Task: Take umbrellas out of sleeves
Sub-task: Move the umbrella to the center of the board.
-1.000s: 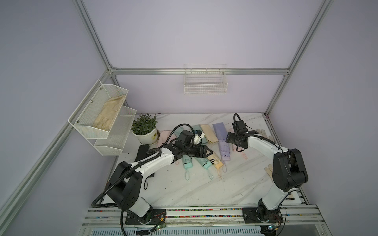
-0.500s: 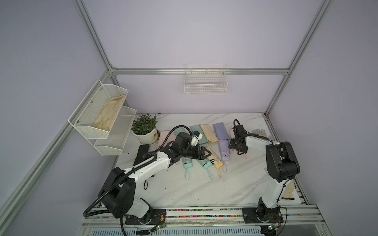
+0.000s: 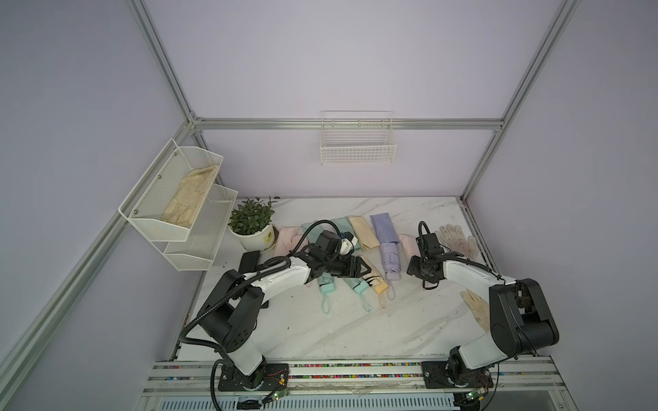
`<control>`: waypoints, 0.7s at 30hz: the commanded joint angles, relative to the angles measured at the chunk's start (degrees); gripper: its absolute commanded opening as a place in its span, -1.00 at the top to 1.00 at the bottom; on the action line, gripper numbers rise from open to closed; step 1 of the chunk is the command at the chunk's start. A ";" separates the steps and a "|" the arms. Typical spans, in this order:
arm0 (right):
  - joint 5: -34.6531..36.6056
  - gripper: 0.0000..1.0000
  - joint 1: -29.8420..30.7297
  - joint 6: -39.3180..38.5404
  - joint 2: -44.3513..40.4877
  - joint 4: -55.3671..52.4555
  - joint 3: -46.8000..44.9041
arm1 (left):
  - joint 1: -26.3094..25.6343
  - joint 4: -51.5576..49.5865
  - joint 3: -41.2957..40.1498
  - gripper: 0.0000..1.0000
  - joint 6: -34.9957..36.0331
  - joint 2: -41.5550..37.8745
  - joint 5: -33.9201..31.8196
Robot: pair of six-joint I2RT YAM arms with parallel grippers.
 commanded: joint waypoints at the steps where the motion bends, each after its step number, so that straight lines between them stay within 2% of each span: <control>1: -4.29 0.44 0.03 1.20 -4.39 -0.37 -2.15 | 0.06 3.20 5.12 -0.34 -0.09 0.94 2.35; 5: -8.19 0.28 0.06 2.53 -7.43 -0.56 -5.02 | 0.07 3.67 7.21 -0.34 0.58 4.29 2.91; 10: -10.36 0.21 0.74 6.52 -15.02 -3.90 -8.43 | 0.07 3.82 14.69 -0.33 -0.80 12.62 5.39; 18: -2.12 0.21 1.62 16.96 -26.12 -8.81 -13.52 | -0.53 3.65 27.52 -0.33 -2.02 22.15 7.23; 21: 0.57 0.21 1.61 18.50 -27.06 -9.52 -13.94 | -1.27 1.55 33.09 -0.33 -1.38 25.62 7.79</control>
